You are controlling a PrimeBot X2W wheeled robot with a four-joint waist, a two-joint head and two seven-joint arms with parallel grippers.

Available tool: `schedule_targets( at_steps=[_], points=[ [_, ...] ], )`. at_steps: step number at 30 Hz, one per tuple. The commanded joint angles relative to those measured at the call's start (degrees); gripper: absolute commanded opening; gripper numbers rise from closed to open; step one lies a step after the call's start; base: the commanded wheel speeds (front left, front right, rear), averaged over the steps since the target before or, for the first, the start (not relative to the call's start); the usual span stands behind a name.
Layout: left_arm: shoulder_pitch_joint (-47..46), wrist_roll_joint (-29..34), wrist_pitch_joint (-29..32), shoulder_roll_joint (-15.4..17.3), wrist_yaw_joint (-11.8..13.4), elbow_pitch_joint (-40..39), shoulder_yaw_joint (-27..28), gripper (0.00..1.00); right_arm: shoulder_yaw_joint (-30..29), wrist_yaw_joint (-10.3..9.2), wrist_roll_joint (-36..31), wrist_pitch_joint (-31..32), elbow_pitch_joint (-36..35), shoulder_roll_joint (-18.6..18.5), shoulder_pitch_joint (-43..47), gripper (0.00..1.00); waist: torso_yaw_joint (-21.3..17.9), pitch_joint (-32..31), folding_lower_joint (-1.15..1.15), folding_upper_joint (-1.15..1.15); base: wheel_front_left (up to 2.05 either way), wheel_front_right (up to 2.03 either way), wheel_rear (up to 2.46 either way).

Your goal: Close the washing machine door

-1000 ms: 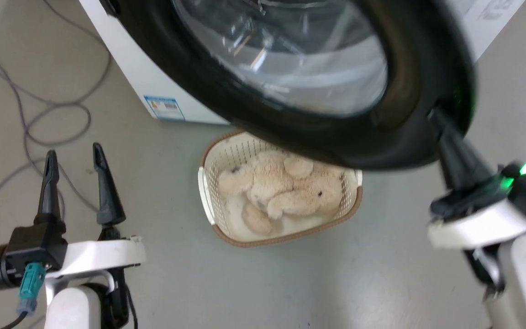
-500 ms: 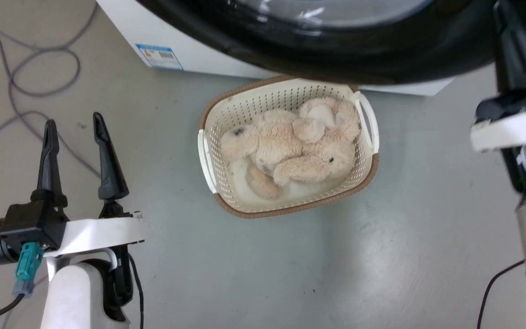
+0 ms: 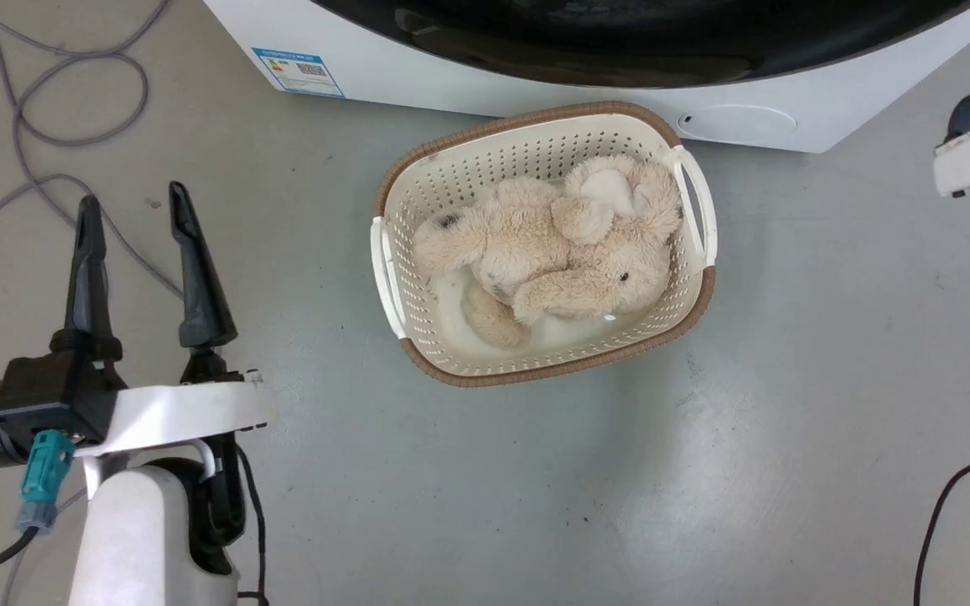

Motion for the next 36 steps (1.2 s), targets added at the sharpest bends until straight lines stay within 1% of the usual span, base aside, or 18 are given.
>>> schedule_targets(
  at_steps=[1,7,10,12,15,20,23,24,25,26,28,29,36],
  points=[
    [-0.67,0.17,-0.24,0.06,-0.16,-0.09,0.45,1.0,-1.94,-0.11,-1.61,-0.2,0.37,-0.06,-1.21,0.0,-0.14,-0.11,0.0,0.0,0.0,0.0,0.0],
    [-0.11,0.48,-0.24,0.06,-0.35,0.27,1.04,1.0,-2.71,-0.11,-2.92,-0.2,-0.18,1.72,-0.08,0.0,-0.99,-1.18,0.0,0.0,0.0,0.0,0.0],
    [0.66,0.67,-0.24,0.06,-0.53,0.97,1.15,1.0,-3.68,-0.11,-3.67,-0.2,-0.53,2.2,1.73,0.0,-1.52,-3.08,0.0,0.0,0.0,0.0,0.0],
    [1.52,0.85,-0.24,0.06,-0.64,1.7,1.42,1.0,-5.43,-0.11,-4.24,-0.2,-1.52,2.88,3.59,0.0,-1.99,-5.09,0.0,0.0,0.0,0.0,0.0],
    [3.41,1.13,-0.24,0.06,-0.66,2.79,2.05,1.0,-7.87,-0.11,-5.18,-0.2,-4.67,4.01,7.42,0.0,-2.9,-8.72,0.0,0.0,0.0,0.0,0.0],
    [7.18,1.67,-0.24,0.06,-0.61,4.24,3.03,1.0,-13.07,-0.11,-6.53,-0.2,-12.21,7.08,14.71,0.0,-4.82,-15.02,0.0,0.0,0.0,0.0,0.0],
    [9.54,1.86,-0.24,0.06,-0.31,4.99,3.51,1.0,-14.05,-0.11,-7.04,-0.2,-15.98,8.32,18.7,0.0,-5.98,-18.5,0.0,0.0,0.0,0.0,0.0],
    [10.29,1.95,-0.24,0.06,-0.15,5.1,3.62,1.0,-14.06,-0.11,-7.08,-0.2,-17.0,8.73,20.06,0.27,-6.35,-19.58,0.0,0.0,0.0,0.0,0.0],
    [11.03,1.98,-0.24,0.06,0.02,5.16,3.62,1.0,-13.96,-0.11,-6.94,-0.2,-17.75,9.17,21.5,0.72,-6.64,-20.66,0.0,0.0,0.0,0.0,0.0],
    [11.77,2.08,-0.24,0.06,0.12,5.15,3.52,1.0,-13.55,-0.11,-6.78,-0.2,-18.28,9.5,22.99,1.0,-6.91,-21.58,0.0,0.0,0.0,0.0,0.0],
    [13.15,2.38,-0.24,0.06,0.24,5.18,3.29,1.0,-11.96,-0.11,-7.2,-0.2,-19.48,9.78,25.97,1.0,-7.45,-23.22,0.0,0.0,0.0,0.0,0.0],
    [14.9,3.32,-0.24,0.06,0.17,5.49,2.25,1.0,-9.89,-0.11,-8.54,-0.2,-21.0,9.67,30.7,1.0,-7.67,-25.53,0.0,0.0,0.0,0.0,0.0],
    [17.74,3.16,-0.24,0.06,0.31,6.55,0.13,1.0,-5.83,-0.11,-8.98,-0.2,-22.43,10.95,41.11,1.0,-8.51,-29.06,0.0,0.0,0.0,0.0,0.0]
  ],
)
